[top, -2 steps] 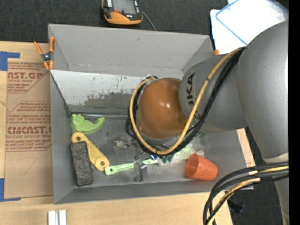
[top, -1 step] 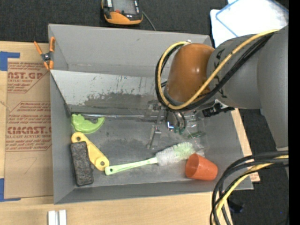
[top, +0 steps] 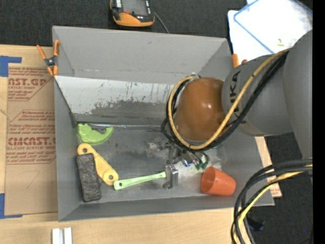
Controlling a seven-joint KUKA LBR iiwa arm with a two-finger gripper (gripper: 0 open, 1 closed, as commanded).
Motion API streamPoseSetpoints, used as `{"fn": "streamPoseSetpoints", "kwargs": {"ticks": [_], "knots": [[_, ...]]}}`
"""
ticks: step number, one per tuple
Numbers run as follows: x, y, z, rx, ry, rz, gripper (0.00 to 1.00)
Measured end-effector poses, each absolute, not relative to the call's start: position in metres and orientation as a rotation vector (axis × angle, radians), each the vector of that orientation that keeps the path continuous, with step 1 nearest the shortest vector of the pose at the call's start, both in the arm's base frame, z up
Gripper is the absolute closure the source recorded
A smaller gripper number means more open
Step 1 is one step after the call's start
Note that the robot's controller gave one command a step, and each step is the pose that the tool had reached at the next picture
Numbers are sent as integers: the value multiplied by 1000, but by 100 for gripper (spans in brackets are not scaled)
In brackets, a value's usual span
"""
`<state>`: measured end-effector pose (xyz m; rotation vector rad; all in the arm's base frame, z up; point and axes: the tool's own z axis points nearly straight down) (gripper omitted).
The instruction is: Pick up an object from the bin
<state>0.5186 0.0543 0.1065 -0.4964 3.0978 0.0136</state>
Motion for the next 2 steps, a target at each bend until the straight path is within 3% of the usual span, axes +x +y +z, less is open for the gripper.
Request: {"fn": "streamPoseSetpoints", "kwargs": {"ticks": [1, 2], "knots": [[579, -27, 70, 511, 3067, 12, 100], [579, -26, 70, 509, 3066, 12, 100]]}}
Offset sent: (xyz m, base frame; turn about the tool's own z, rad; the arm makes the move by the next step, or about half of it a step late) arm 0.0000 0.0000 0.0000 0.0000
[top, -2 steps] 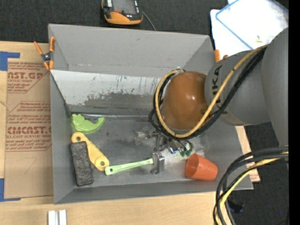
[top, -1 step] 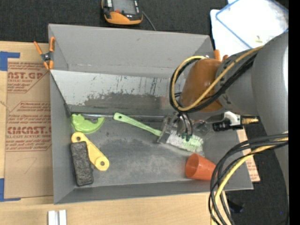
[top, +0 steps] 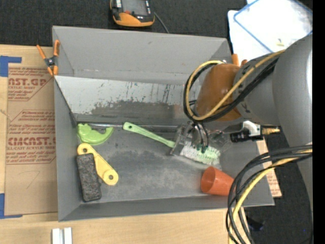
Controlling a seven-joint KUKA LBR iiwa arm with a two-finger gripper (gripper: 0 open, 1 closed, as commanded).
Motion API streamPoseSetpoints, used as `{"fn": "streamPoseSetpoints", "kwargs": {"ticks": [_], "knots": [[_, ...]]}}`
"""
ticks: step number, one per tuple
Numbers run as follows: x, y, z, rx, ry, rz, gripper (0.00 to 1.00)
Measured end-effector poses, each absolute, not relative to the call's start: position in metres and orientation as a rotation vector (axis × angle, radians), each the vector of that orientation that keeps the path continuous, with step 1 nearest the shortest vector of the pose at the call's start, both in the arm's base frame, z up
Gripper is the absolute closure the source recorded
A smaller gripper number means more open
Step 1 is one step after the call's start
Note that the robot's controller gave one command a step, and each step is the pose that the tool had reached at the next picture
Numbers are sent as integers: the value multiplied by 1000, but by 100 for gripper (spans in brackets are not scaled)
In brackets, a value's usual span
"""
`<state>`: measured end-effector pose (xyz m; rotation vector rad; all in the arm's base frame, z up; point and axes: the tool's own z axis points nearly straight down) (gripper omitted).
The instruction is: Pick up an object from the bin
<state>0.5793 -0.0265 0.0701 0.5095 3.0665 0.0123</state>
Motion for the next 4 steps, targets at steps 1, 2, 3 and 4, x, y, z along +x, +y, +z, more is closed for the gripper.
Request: {"fn": "streamPoseSetpoints", "kwargs": {"ticks": [1, 2, 3, 4], "knots": [[580, -23, 70, 515, 3064, 14, 100], [580, -26, 157, 483, 3061, 15, 100], [571, -24, 163, 493, 3075, 13, 100], [586, -37, 156, -72, 3106, 3, 100]]}}
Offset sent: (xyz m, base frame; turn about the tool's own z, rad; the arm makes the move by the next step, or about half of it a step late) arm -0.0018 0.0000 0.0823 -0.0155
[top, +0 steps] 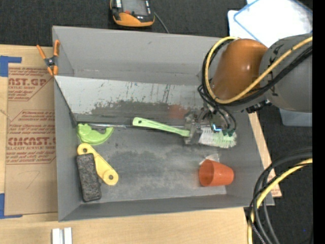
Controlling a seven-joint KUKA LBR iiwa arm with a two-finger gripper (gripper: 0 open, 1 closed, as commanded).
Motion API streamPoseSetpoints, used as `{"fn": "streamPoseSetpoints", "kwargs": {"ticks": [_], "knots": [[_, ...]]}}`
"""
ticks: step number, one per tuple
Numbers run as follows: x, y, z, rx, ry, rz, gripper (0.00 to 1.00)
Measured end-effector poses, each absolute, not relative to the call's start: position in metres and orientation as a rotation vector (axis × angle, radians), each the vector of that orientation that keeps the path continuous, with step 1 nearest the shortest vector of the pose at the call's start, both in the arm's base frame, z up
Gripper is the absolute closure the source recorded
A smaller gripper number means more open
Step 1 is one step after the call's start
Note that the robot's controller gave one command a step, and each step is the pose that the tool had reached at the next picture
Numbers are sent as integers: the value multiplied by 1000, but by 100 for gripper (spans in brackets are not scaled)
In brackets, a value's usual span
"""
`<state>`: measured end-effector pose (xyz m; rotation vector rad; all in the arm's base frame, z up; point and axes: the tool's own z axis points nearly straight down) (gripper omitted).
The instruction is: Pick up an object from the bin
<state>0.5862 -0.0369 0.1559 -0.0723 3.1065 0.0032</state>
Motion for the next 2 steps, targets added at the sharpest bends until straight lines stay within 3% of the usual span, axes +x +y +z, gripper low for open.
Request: {"fn": "streamPoseSetpoints", "kwargs": {"ticks": [1, 2], "knots": [[578, -22, 187, 439, 3080, 15, 100], [576, -20, 212, 321, 3101, 10, 100]]}}
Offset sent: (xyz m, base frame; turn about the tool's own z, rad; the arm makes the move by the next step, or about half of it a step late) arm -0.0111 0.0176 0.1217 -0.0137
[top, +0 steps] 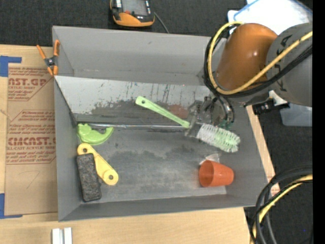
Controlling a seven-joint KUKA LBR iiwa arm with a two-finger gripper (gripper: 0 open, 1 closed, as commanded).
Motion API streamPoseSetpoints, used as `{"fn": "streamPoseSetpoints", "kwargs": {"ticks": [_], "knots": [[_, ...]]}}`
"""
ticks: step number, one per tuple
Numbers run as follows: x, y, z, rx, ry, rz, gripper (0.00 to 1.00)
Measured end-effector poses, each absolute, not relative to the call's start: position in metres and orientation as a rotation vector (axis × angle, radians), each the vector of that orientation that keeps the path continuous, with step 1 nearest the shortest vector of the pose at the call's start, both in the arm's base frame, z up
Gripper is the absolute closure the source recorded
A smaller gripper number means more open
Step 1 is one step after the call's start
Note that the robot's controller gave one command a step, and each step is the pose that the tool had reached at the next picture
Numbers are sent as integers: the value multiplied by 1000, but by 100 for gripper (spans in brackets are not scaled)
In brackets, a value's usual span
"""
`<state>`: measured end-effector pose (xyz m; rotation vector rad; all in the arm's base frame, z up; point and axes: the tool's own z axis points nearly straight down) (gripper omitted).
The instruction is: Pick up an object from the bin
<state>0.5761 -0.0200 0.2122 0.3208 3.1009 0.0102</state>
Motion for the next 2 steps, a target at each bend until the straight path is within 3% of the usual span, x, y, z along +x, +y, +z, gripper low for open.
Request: {"fn": "streamPoseSetpoints", "kwargs": {"ticks": [1, 2], "knots": [[575, -28, 209, -19, 3096, 6, 100], [538, 15, 224, -69, 3097, 10, 100]]}}
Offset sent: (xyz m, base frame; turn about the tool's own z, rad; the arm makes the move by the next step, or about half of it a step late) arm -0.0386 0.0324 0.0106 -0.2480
